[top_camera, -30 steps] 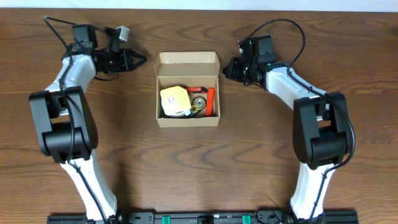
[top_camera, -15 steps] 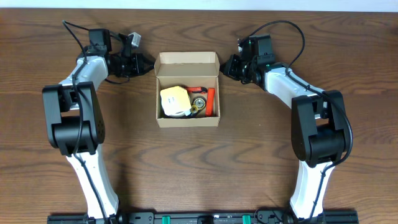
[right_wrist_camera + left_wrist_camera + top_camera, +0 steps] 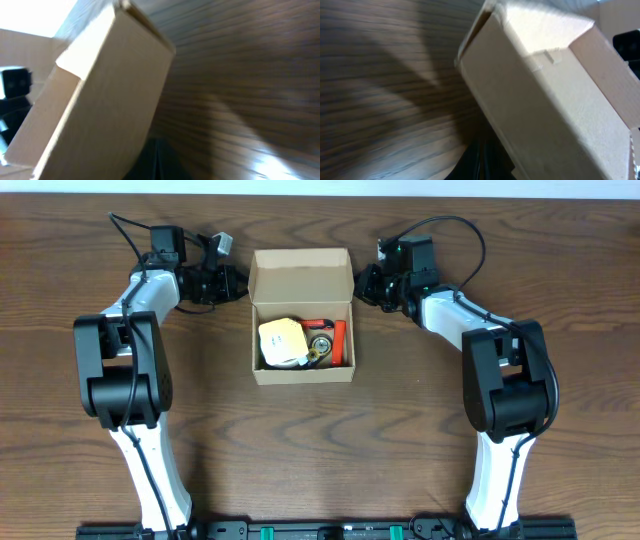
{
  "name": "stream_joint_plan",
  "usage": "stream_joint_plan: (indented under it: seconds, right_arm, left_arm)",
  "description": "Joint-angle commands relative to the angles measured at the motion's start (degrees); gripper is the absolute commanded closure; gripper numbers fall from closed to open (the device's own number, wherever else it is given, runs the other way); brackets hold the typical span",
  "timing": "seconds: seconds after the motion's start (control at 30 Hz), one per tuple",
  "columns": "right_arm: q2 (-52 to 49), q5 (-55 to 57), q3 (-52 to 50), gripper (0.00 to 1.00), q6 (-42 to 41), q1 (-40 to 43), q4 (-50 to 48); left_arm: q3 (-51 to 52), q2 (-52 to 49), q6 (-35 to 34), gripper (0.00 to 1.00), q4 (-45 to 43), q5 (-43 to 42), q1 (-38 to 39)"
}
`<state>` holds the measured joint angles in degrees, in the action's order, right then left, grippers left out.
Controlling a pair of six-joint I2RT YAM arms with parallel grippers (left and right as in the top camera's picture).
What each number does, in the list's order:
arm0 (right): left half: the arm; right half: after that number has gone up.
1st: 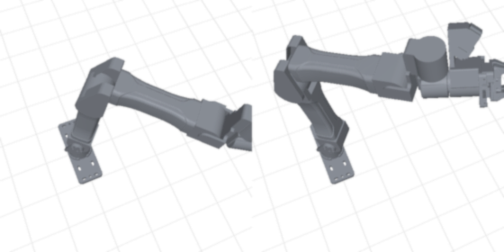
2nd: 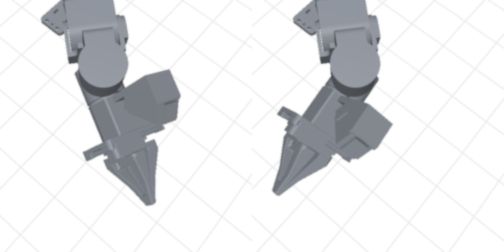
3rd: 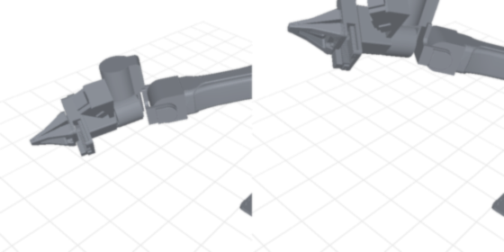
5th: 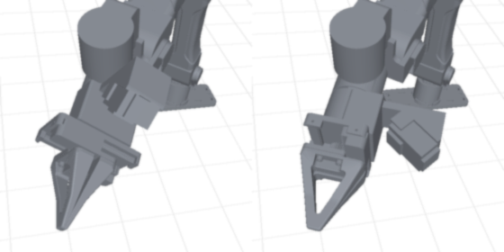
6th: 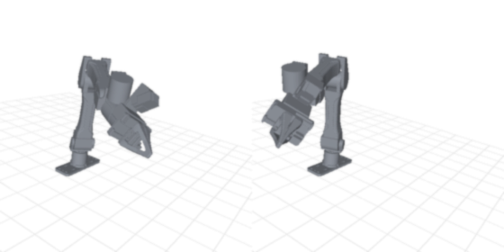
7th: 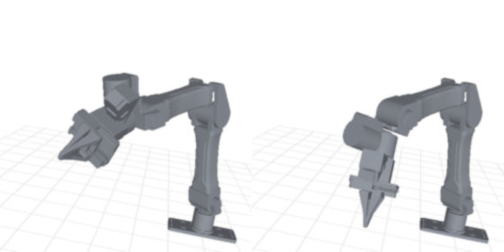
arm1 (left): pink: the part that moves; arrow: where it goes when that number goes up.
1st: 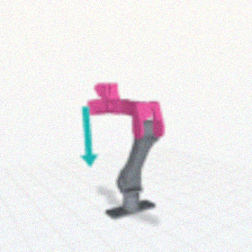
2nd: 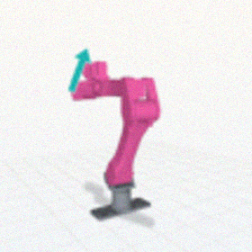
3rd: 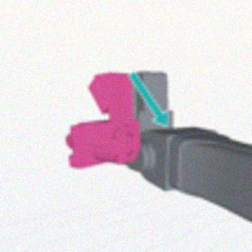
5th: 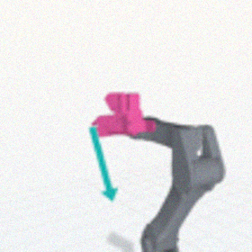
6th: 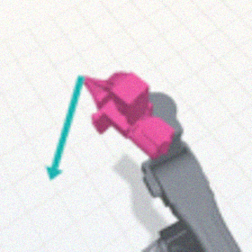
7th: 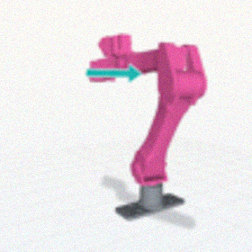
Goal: Pack container
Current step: 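Fold the box lid down over the contents with both grippers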
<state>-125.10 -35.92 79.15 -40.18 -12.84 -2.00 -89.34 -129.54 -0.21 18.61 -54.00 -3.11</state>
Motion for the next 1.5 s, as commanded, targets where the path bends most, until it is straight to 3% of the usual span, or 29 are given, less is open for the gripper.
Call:
stream_joint_plan:
  seconds: [0.0,0.37,0.63,0.8,1.07,1.47]
  right_arm:
    - [-0.66,-5.27,-0.15,0.99,-0.87,-0.35,-1.66]
    - [-0.46,-18.27,-0.04,0.99,1.46,2.8,-17.92]
    - [2.32,-24.26,0.22,0.99,3.82,3.78,-21.35]
    - [4.81,-25.64,0.24,0.99,5.77,3.41,-19.8]
    - [8.98,-25.94,0.24,0.99,15.21,3.08,-9.22]
    - [23.52,-7.58,0.24,0.99,41.64,-1.77,27.3]
  left_arm:
    - [-1.7,-0.66,-0.22,0.94,-0.09,-3.56,0.35]
    - [-9.57,0.61,-0.13,0.94,1.7,-11.91,0.0]
    - [-10.25,6.08,1.88,0.94,2.99,-13.16,0.02]
    - [-10.25,9.77,6.56,0.94,7.34,-13.09,0.02]
    - [-10.25,14.56,18.01,0.94,21.62,-9.7,0.15]
    - [-10.25,20.02,36.54,0.94,49.09,-1.27,1.16]
